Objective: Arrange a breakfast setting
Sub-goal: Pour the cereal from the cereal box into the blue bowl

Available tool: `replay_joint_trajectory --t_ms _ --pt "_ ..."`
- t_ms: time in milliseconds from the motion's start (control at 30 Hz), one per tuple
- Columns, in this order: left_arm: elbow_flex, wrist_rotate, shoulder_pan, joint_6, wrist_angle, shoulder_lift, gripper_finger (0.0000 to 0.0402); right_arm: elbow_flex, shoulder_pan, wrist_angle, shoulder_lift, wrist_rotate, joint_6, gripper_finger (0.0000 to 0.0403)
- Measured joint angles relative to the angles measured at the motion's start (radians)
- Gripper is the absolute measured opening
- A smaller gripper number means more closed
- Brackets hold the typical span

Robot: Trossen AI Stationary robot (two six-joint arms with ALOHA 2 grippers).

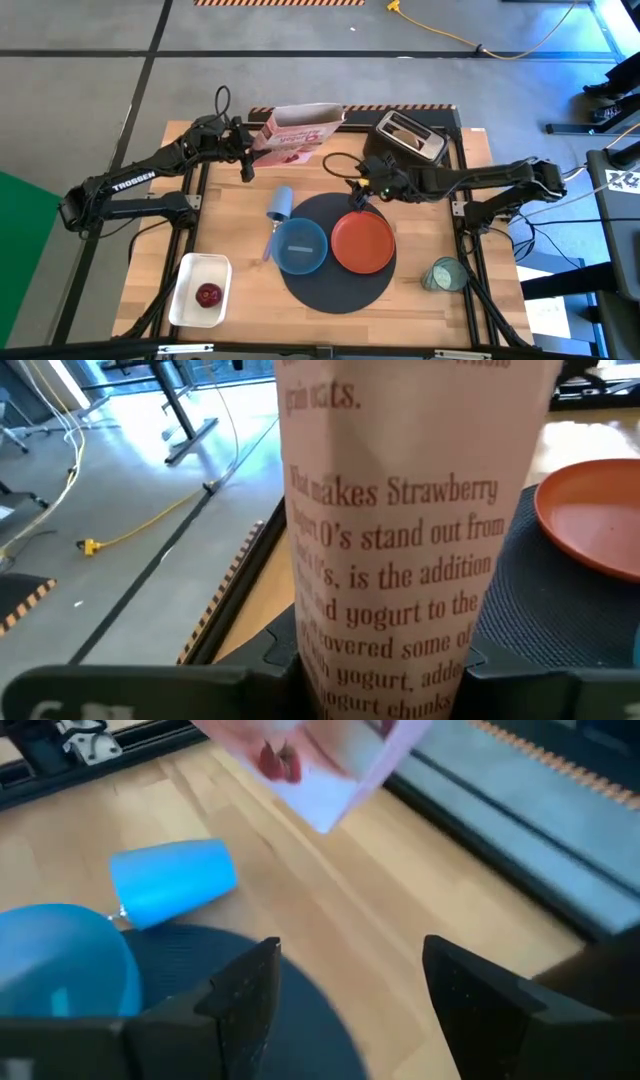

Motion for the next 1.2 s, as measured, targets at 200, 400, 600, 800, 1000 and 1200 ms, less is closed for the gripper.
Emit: replay_joint_trajectory --t_ms 200,400,600,800,1000,1200 --pt "0.0 0.0 0.013 0.097 -0.017 0.0 0.0108 0.008 -0.117 0.168 0.0 -0.173 -0.074 0.0236" --pt "0.0 -0.002 0.017 0.123 -0.024 0.003 0.0108 0.008 -0.215 0.212 0.0 -0.251 -0.184 0.0236" --pt "0.0 -0.004 -0.042 0.116 -0.097 0.0 0.0098 -0.034 -0.182 0.248 -0.001 -0.125 -0.315 0.0236" --pt "0.045 -0.089 -0.159 0.087 -0.237 -0.044 0.0092 -0.048 -0.18 0.179 -0.071 -0.243 -0.297 0.0236" --pt "0.211 -0.273 -0.307 0.093 -0.525 -0.072 0.0092 -0.136 -0.179 0.191 -0.149 -0.231 -0.289 0.0236" --pt "0.377 -0.319 -0.451 0.145 -0.77 -0.071 0.0092 -0.243 -0.18 0.228 -0.226 -0.222 -0.252 0.0236"
